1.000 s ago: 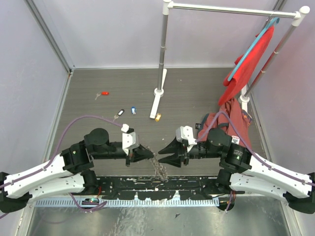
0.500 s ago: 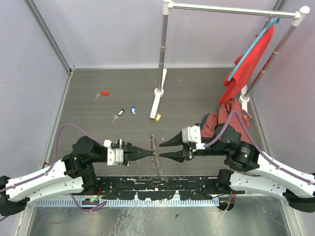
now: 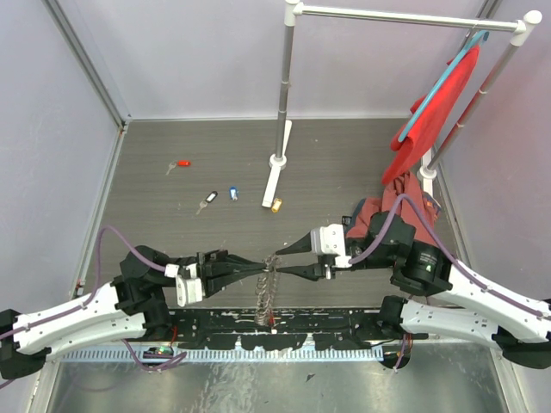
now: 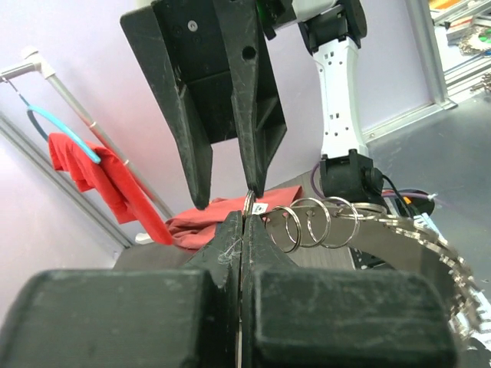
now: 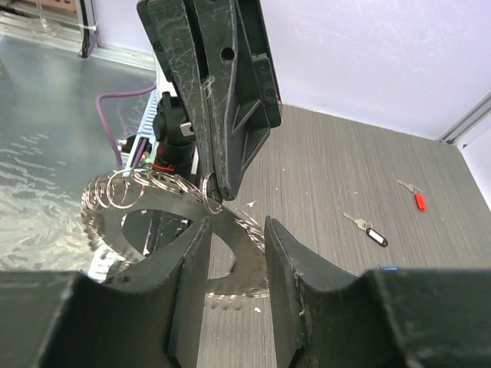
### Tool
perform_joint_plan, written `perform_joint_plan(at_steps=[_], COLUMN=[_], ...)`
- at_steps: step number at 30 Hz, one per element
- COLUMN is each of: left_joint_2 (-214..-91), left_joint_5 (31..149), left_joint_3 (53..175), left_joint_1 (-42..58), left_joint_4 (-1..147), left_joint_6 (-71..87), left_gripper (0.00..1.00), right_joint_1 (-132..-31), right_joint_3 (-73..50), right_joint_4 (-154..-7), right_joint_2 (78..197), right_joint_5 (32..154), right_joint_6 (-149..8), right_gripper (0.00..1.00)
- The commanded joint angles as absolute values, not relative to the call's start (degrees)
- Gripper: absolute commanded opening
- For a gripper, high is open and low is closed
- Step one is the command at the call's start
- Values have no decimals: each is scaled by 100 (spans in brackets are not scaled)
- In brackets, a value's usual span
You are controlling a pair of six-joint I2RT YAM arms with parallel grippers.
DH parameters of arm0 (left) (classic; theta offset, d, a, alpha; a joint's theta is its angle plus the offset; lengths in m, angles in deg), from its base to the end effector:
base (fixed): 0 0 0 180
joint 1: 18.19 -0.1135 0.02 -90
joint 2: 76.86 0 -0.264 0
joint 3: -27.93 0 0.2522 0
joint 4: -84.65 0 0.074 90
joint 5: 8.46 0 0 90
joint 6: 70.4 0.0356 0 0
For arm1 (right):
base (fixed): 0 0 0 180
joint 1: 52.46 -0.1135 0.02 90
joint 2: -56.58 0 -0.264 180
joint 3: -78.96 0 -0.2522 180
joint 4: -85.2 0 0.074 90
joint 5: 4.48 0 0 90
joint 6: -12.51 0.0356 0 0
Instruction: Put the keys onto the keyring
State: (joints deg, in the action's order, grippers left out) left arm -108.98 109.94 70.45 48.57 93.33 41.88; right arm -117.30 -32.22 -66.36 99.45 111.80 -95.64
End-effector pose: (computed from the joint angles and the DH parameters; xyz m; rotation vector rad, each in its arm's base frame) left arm 0.0413 -0.1390 0.3338 1.2065 0.5864 -0.9678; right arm 0.0534 0.1507 0.3989 -1.3800 0.9991 0.9872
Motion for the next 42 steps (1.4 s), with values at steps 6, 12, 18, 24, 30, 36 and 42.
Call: perform_joint_plan(at_steps=[6, 12, 18, 24, 30, 36, 42], left_joint_2=[-10850, -10857, -10935, -10982, -10982, -10950, -10875], left_joint_5=[10505, 10413, 10458, 10457, 10459, 10441, 10405], left_joint_3=[6868, 6874, 6927, 6958, 6985, 6995, 7044], left_joint_1=[4843, 4843, 4843, 4843, 4844, 4843, 4843], left_joint_4=[10416, 10438, 10390, 10311, 10185, 10093, 9852], left_joint_6=[4125, 4074, 4069, 4098, 4151, 4182, 4253], left_gripper=[0, 0, 0, 0, 0, 0, 6], right_joint_1=[-11759, -11759, -11755, -11759, -11761, -11759, -11759], right_joint_3=[-3113, -3131, -3155, -3127, -3124, -3060, -3045], right_joint_4=[-7173, -7300, -7371, -7411, -7308, -7179, -7118], right_joint_2=[10057, 10119, 10213, 10279, 10312, 10350, 10289], right_joint_5=[11332, 11452, 11417, 11413, 11269, 11209, 11089], right_joint_6=[-9648, -9588, -9579, -9577, -9599, -9627, -9627], right_gripper=[37, 35, 36, 31, 21, 10, 1])
